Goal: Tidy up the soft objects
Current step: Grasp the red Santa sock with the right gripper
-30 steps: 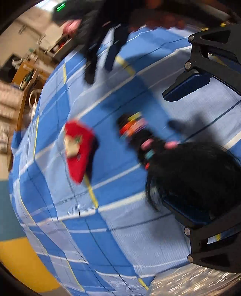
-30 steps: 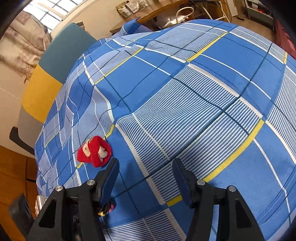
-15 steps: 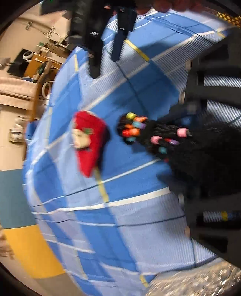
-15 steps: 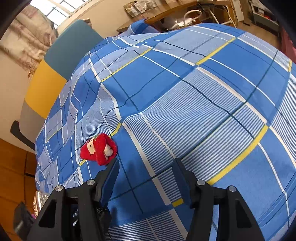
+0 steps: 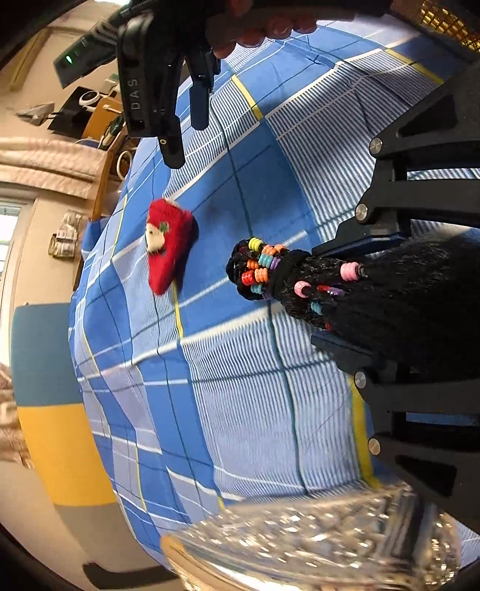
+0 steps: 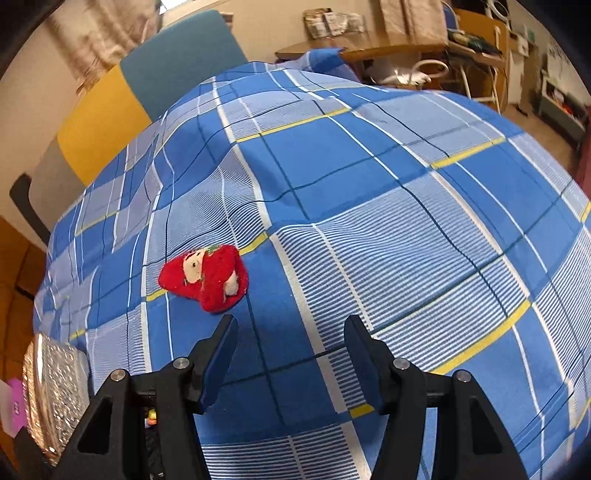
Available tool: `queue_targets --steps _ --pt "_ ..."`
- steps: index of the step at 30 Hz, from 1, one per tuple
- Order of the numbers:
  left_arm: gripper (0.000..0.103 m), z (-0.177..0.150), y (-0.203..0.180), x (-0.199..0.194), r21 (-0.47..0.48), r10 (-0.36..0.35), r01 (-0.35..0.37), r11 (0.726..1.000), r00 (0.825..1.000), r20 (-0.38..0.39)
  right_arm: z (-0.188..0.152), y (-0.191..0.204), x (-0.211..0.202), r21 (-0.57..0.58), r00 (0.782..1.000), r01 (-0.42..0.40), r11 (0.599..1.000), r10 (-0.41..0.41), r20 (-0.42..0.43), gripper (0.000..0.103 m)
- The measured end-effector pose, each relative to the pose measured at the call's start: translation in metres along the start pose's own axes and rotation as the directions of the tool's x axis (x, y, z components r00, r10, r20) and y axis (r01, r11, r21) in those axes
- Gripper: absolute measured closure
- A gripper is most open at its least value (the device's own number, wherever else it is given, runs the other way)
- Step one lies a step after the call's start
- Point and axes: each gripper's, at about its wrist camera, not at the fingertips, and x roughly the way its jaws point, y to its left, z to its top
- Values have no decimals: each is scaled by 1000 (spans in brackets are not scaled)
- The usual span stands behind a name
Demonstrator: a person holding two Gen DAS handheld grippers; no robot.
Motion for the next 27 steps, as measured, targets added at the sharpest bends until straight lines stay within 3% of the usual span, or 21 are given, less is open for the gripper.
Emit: queue_targets --steps 6,15,20,27 --pt "64 -11 -10 -7 54 24 -25 998 999 23 -2 16 0 -97 999 36 995 -34 24 43" --pt "64 -14 -8 -7 47 13 -15 999 999 41 -8 44 0 -252 995 80 964 -63 77 41" --pt "64 -15 -7 -6 41 2 -3 999 999 47 -12 59 -2 -317 993 53 947 -17 116 32" --pt "64 -16 -5 -6 37 -6 4 999 998 55 3 104 27 -541 988 121 832 -48 148 30"
